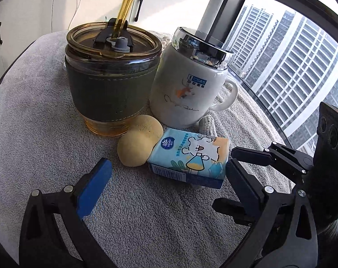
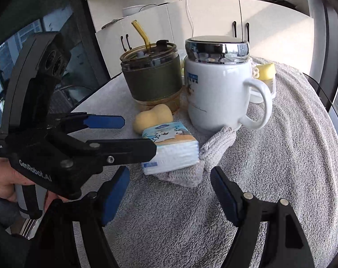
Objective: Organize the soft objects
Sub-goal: 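Move both tools back toward the tan sponge and small tissue pack, then grasp the tan peanut-shaped sponge with the left tool while the right tool grasps the small tissue pack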
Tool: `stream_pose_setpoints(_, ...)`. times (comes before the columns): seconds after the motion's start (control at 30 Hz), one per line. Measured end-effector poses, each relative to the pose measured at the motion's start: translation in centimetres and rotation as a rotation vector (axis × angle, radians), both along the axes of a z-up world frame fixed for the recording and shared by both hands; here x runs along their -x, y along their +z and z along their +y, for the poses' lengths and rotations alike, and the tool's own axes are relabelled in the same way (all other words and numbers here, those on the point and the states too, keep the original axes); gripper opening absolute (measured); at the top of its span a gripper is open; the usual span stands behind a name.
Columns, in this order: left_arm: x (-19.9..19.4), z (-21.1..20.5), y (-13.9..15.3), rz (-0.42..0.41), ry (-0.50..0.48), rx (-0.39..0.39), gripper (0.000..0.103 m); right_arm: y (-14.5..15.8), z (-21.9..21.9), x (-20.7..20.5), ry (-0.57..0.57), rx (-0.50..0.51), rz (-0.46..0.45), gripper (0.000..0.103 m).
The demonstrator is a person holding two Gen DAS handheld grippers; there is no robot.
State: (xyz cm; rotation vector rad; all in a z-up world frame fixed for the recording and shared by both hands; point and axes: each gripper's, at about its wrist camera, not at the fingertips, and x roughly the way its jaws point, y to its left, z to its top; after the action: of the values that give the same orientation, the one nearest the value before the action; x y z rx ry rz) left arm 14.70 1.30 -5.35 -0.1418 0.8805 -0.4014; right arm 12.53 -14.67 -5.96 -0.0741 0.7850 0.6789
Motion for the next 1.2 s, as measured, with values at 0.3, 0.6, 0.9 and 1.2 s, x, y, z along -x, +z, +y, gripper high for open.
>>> stream_pose_setpoints(0.3,-0.1,1.0,0.9,0.0,-0.041,0.027,0.103,0.4,1.5,-0.9,0.044,0.012,-0.043,0.077)
stream_pose_setpoints(0.6,-0.5,1.7,0.0,0.018,-0.031,0.011,0.103,-0.2,3.4,-1.8,0.055,0.064,-0.053,0.056)
stream_pose_setpoints(0.9,-1.1,1.9,-0.2,0.032,-0.001,0.024,0.103,0.6,1.5,0.2,0.086,0.09,-0.059,0.055)
stream_pose_setpoints(1.2,-1.3,0.6,-0.7,0.03,-0.003,-0.074,0.061,1.4,-0.1,1.8,0.102,0.104,-0.08,0.055)
